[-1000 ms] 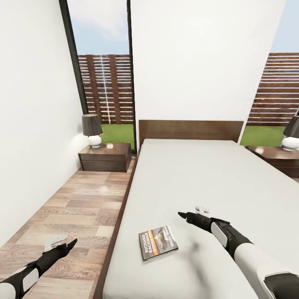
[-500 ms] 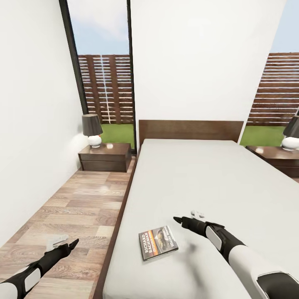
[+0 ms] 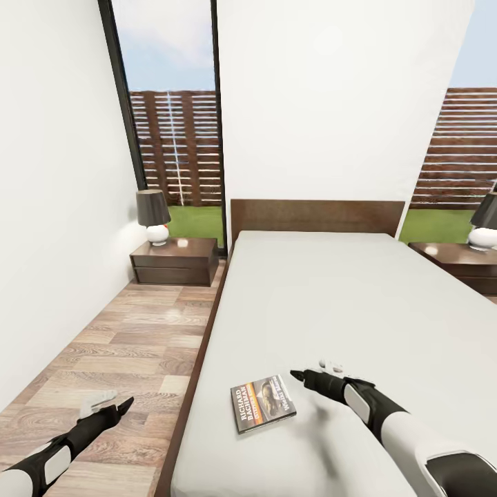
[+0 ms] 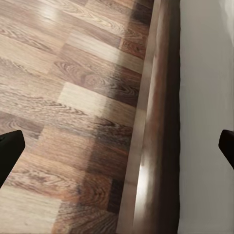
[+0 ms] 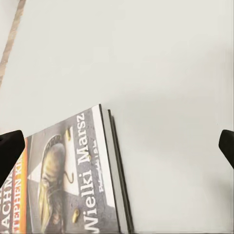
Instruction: In the bedroom, move the book from the bed onto either nightstand, and place the two sandals side by side next to the bed.
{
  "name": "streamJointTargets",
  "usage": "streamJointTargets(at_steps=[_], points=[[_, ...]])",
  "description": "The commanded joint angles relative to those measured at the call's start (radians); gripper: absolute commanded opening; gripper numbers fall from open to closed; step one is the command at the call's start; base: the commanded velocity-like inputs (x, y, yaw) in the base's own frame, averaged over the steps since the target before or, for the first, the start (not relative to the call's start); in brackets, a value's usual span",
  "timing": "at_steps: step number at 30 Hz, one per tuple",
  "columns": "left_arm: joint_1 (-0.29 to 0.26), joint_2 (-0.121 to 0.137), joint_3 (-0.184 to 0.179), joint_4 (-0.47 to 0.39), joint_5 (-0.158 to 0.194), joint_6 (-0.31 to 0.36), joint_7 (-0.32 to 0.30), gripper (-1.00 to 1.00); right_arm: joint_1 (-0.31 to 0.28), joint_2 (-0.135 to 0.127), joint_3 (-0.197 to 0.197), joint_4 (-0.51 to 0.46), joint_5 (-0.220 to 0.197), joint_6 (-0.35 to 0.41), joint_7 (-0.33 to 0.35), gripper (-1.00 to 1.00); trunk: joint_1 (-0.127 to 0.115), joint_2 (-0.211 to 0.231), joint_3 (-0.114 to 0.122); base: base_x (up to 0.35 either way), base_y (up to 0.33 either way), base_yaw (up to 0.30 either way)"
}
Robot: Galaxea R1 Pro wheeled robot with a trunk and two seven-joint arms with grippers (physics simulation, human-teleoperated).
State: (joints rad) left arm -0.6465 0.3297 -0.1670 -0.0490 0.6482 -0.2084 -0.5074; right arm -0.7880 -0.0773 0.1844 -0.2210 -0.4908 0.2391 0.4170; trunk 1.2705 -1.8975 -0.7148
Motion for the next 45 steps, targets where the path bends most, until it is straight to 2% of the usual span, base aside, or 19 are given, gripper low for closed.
streamJointTargets(at_steps=[1,45], points=[[-0.001,0.000,-0.008,0.001,0.007,-0.005,-0.003,1.00,0.000,-0.001,0.007,0.017,-0.010,0.005,0.000,1.00,0.000,0.000,-0.001,0.000,0.000,0.000],[-0.001,0.000,-0.008,0.000,0.006,-0.005,-0.006,1.00,0.000,0.001,0.007,0.029,-0.009,0.005,0.000,1.00,0.000,0.000,-0.001,0.000,0.049,0.000]])
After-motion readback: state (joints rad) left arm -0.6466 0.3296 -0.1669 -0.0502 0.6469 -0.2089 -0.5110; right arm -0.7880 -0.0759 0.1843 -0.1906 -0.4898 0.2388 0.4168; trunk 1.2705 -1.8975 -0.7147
